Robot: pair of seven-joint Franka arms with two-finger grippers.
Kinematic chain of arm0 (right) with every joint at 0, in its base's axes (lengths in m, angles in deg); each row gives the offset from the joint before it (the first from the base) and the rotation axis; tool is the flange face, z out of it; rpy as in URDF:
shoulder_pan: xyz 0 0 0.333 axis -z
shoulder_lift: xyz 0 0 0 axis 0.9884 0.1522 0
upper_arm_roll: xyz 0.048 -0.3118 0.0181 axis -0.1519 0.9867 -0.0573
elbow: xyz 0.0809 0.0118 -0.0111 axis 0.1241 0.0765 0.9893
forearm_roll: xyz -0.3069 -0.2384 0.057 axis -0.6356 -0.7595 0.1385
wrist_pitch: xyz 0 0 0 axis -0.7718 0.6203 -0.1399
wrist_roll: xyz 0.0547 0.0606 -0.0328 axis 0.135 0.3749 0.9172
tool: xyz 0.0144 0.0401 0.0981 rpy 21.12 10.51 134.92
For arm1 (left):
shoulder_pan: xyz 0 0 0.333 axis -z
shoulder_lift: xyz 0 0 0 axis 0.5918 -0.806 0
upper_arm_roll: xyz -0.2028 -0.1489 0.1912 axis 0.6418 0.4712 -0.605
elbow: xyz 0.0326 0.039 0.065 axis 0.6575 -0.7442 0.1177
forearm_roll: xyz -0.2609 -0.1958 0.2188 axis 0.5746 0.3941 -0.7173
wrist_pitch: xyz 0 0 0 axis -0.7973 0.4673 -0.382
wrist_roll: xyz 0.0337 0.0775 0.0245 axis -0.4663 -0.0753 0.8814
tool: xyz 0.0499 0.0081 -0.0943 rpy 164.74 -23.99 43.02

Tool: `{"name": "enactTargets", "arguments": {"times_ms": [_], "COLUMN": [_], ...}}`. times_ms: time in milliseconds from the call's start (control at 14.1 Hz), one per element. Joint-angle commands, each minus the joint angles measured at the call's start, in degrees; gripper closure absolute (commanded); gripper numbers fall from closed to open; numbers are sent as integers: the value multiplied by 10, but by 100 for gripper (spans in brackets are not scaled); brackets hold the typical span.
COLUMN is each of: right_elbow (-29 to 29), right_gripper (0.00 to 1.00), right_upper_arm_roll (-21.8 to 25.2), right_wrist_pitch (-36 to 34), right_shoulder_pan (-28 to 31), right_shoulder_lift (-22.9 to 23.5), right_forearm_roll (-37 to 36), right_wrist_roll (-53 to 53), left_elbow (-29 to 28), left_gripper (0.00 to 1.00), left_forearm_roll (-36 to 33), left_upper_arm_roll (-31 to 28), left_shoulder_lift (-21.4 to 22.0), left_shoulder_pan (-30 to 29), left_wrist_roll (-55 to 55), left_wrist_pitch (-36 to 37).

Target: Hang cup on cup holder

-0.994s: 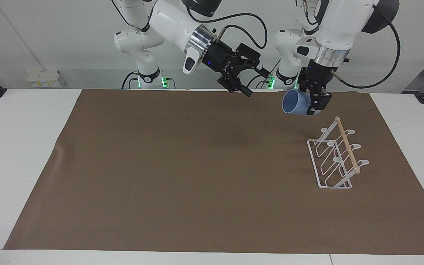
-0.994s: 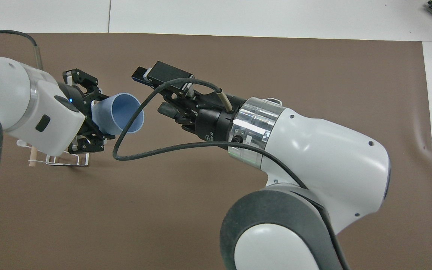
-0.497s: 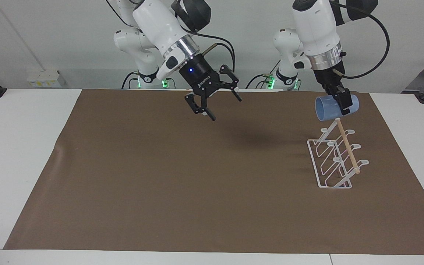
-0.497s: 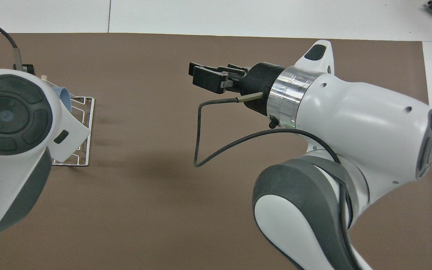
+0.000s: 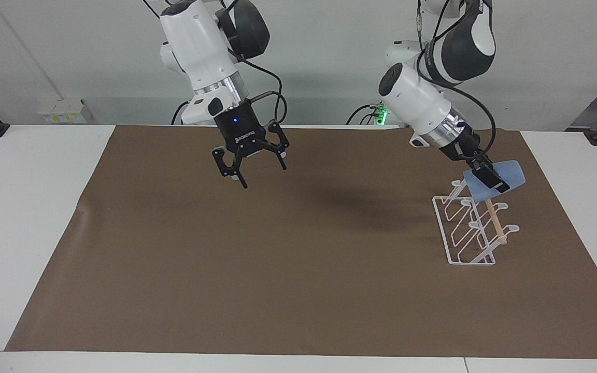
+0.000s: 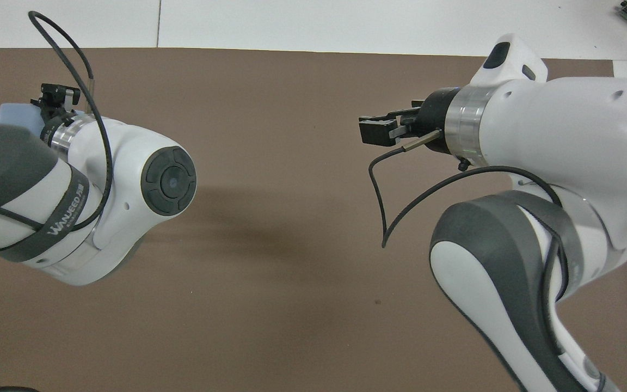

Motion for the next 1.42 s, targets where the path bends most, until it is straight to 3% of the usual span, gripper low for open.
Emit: {"name": "enactTargets", "arguments": {"times_ms": [0, 142, 426, 710, 923, 1349], "right_elbow": [-4, 1, 18, 21, 39, 46], "right_gripper": [4, 5, 2, 0, 0, 0], "right_upper_arm_roll": [-6, -6, -6, -7, -7, 8], "right_wrist_pitch": [-67, -100, -134, -134, -144, -188], "right_shoulder_pan": [66, 97, 118, 126, 135, 145], "right_shoulder_lift": [-6, -11, -25, -26, -34, -37], "right_forearm_roll": [-21, -67, -85, -85, -85, -85], "right_wrist_roll": [-1, 10, 27, 28, 25, 22], "left_elbow": [-42, -62, -65, -86, -97, -104], "left_gripper": [100, 100, 100, 100, 100, 100], "left_forearm_roll": [-31, -47, -160, -235, -236, -227], "left_upper_arm_roll": [-9, -10, -9, -9, -9, -8], "left_shoulder_lift": [14, 13, -27, -28, -25, -17], "left_shoulder_pan": [-46, -69, -41, -29, -38, -36], "left_wrist_roll": [31, 38, 113, 144, 167, 182], "left_wrist_pitch": [-84, -141, -139, -142, -151, -81]}}
